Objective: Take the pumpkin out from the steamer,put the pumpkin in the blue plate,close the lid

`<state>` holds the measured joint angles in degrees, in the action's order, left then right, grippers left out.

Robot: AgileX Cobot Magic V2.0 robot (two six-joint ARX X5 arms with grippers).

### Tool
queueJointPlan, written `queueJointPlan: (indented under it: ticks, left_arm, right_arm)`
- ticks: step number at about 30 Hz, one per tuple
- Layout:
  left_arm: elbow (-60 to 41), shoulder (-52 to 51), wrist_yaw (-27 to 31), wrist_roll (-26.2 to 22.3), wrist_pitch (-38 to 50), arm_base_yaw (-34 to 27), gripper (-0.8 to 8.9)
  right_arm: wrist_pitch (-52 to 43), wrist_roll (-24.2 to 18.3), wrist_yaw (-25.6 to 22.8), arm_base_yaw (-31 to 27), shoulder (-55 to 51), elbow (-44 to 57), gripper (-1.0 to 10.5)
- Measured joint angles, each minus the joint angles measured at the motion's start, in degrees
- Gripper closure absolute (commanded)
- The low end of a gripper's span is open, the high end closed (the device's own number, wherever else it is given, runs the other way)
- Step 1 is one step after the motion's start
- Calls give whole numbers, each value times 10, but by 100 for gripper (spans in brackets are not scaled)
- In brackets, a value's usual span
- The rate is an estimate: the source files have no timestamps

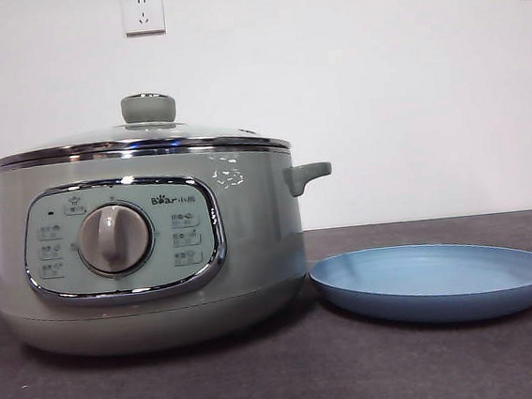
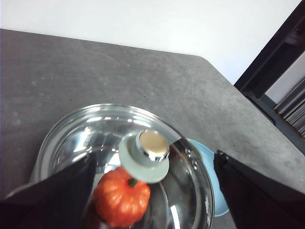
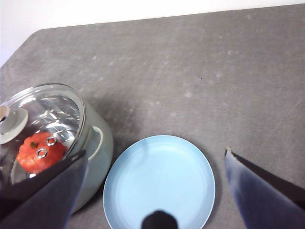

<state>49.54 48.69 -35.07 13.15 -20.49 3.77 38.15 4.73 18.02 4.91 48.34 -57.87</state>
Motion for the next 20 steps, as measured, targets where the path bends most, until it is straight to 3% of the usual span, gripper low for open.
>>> queueJointPlan:
  ticks: [11, 20]
  left_arm:
    - [151, 145, 176, -80, -86, 142, 404]
    - [168, 245, 217, -98, -82, 193, 404]
  right_arm:
    - [23, 6, 0, 0, 0, 0, 474]
    - [34, 6, 0, 0, 0, 0, 474]
